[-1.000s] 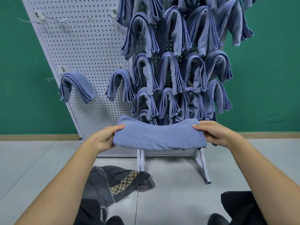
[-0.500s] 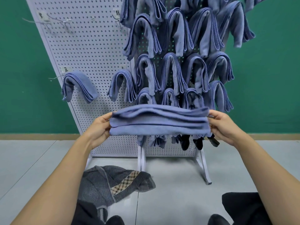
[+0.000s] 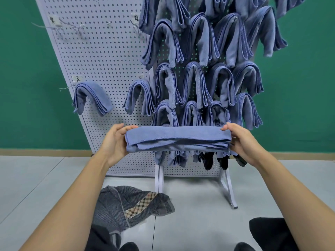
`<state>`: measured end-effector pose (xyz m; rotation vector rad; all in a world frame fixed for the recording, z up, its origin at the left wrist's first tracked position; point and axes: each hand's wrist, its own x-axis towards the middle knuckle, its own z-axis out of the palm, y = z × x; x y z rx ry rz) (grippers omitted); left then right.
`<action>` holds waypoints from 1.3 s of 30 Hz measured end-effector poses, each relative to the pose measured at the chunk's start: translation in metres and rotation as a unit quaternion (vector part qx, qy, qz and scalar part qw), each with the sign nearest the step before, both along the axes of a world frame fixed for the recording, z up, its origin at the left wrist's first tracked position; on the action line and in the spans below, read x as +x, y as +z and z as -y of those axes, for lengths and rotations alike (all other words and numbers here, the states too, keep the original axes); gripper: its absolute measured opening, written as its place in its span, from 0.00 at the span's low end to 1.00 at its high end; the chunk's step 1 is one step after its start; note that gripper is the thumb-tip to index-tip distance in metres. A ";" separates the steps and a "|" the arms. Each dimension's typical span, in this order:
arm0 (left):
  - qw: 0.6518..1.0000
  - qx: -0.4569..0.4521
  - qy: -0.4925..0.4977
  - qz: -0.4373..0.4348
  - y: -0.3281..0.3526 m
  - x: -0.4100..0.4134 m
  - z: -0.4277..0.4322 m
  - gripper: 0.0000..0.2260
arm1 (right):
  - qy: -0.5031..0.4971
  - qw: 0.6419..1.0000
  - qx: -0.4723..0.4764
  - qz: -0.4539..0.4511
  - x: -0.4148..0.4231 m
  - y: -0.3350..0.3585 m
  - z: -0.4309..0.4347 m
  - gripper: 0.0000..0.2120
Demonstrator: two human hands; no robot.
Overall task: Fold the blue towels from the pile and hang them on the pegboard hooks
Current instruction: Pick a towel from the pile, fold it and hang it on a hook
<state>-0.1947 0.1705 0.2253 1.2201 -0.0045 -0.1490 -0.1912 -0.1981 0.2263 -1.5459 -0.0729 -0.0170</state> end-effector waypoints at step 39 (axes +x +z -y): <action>0.851 0.377 0.257 0.261 0.033 0.009 0.108 0.25 | -0.068 0.982 0.166 0.061 0.014 0.162 -0.113 0.05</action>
